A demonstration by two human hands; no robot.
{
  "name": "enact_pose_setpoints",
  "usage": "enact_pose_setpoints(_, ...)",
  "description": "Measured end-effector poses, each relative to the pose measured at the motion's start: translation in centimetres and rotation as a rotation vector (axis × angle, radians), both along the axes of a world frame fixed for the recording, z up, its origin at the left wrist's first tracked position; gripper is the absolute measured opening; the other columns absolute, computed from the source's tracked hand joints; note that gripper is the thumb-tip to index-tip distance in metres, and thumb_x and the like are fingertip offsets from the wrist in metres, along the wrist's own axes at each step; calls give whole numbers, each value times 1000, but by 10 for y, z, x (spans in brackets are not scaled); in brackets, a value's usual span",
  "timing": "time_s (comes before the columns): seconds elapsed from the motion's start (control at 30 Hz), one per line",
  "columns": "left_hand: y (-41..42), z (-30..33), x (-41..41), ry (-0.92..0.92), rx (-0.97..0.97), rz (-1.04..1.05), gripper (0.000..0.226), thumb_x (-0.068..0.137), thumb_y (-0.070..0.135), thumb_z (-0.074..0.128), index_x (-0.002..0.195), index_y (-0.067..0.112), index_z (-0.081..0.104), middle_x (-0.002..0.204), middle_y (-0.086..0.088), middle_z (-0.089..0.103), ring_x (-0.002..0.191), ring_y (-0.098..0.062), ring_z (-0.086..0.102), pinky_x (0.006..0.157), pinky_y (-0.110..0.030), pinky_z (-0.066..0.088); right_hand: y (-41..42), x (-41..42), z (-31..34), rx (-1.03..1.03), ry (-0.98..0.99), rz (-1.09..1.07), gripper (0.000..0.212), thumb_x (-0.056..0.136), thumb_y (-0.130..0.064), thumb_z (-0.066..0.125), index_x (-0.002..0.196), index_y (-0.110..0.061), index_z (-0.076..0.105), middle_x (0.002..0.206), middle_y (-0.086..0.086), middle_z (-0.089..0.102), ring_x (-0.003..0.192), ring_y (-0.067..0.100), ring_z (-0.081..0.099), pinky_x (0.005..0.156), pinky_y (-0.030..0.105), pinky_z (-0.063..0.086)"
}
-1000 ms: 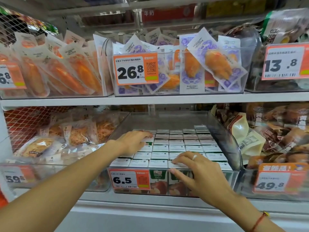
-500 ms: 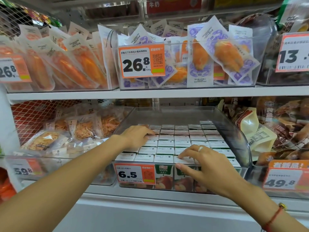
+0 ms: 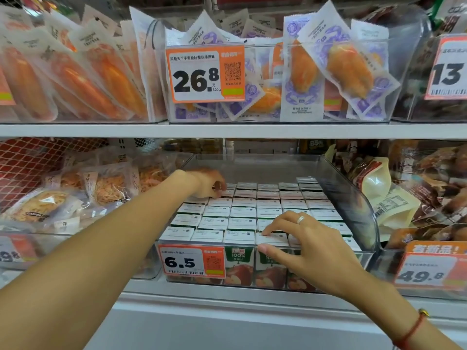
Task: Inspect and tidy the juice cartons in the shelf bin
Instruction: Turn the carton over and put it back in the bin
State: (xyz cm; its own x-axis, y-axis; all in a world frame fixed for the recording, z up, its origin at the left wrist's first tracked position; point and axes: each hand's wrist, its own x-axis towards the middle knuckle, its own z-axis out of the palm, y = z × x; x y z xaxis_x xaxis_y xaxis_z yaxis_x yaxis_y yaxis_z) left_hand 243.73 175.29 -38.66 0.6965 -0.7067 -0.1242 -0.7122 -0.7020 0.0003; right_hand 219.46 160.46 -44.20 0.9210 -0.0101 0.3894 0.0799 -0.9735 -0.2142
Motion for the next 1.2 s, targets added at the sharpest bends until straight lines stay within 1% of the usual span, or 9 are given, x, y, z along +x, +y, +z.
enact_pose_setpoints(0.13,-5,8,7,2,84,-20,41,98,36,56,134,18,54,129,-4,57,109,-23,54,94,-30,44,0,0,1,10,7,-2,60,78,-83,25,112,-47,58,115,-28,52,101,-1,50,72,25,48)
enact_pose_setpoints(0.27,-3,4,12,51,37,-13,42,97,36,57,134,16,52,130,-5,56,117,-25,53,104,-38,43,0,0,-1,-8,9,-13,60,77,-84,23,112,-47,57,116,-28,52,104,-2,49,70,23,45)
enact_pose_setpoints(0.4,0,1,12,65,8,-40,40,99,34,53,134,14,52,134,-6,55,119,-25,53,104,-36,42,0,0,-1,-22,13,-14,60,78,-84,22,112,-48,56,115,-28,52,104,-2,49,66,20,41)
enact_pose_setpoints(0.57,13,-6,7,-93,-34,-113,39,103,39,42,133,17,52,135,-7,48,121,-25,47,104,-36,38,0,1,0,-45,18,-16,60,77,-84,21,112,-49,55,115,-29,50,100,-1,49,61,15,35)
enact_pose_setpoints(0.73,24,-3,-8,-395,-195,-207,37,104,33,39,130,9,50,131,-11,51,124,-26,38,98,-32,27,0,0,1,-48,15,-12,60,77,-85,21,110,-49,55,114,-30,50,96,-1,46,58,15,34)
enact_pose_setpoints(0.87,30,1,-40,-513,-518,-20,35,104,34,41,131,12,46,128,-13,52,112,-34,52,82,-41,45,2,-1,2,-31,1,-17,64,75,-89,17,108,-49,56,112,-31,51,90,-5,45,56,16,37)
enact_pose_setpoints(1.0,43,3,-82,-421,-892,91,29,103,37,40,108,10,50,103,-8,56,91,-29,57,71,-34,39,2,-2,6,29,17,-17,59,75,-88,27,105,-49,59,112,-29,53,99,0,52,65,24,46)
enact_pose_setpoints(1.13,65,0,-128,-37,-1134,154,34,102,37,43,126,16,54,120,-2,60,105,-14,58,88,-35,51,13,-8,21,180,107,7,60,74,-77,42,111,-37,65,118,-19,60,112,4,53,90,30,46)
enact_pose_setpoints(1.2,77,-2,-152,148,-1200,182,29,101,37,45,122,20,55,117,4,62,99,-3,58,85,-19,52,29,-14,31,311,79,29,61,78,-70,42,120,-31,63,123,-15,60,117,3,51,100,30,43)
